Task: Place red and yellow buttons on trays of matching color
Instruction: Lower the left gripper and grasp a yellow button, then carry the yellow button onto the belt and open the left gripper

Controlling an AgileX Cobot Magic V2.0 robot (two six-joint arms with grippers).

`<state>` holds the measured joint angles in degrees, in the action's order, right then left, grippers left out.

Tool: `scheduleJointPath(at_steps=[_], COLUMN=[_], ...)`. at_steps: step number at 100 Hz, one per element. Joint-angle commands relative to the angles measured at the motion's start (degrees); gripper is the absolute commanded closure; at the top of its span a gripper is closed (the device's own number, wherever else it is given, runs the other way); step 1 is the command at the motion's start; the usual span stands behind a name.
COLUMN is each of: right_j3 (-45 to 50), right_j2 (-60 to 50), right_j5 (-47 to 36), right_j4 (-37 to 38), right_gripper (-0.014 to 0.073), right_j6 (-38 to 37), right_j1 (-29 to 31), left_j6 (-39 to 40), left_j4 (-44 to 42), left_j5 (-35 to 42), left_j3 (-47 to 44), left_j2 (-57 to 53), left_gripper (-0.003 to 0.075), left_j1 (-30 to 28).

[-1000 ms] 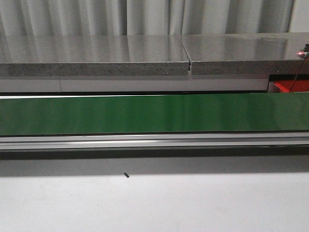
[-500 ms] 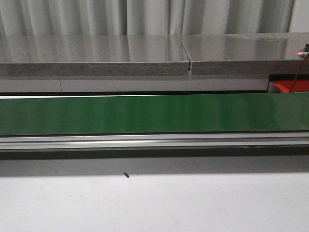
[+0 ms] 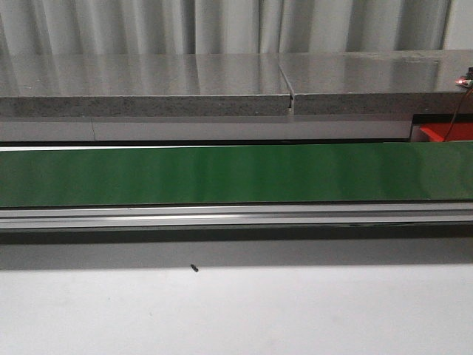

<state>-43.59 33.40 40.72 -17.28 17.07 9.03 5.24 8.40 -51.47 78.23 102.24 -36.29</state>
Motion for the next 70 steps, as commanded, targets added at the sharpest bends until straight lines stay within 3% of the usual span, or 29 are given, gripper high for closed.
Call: scheduleJointPath(at_steps=[1,21,52,70], right_j3=[-1.39,-1.39,-1.39,-1.39], right_j2=[0.09,0.09,0.09,0.09], right_j5=[-3.90,-3.90,-3.90,-3.90], right_j4=[-1.03,-1.03,-1.03,-1.03], right_gripper=[0.0659,0.0659,0.0659,0.0659], right_j6=[0.44,0.44,0.44,0.44], right_j1=[0.06,0.06,0.06,0.06], left_j6=[-0.87,-2.19,-2.19,-2.19], left_j4=[0.86,0.99,1.19,1.19], left_j5=[-0.03,-1.36,-2.54,2.01], left_j3=[1.68,1.68,1.56,-0.82], left_j2=[-7.23,-13.60,-14.10,-13.97], left_gripper=[0.0552,0.0553,0.0553,0.0553], left_j1=[0.37,3.18,16.07,21.27])
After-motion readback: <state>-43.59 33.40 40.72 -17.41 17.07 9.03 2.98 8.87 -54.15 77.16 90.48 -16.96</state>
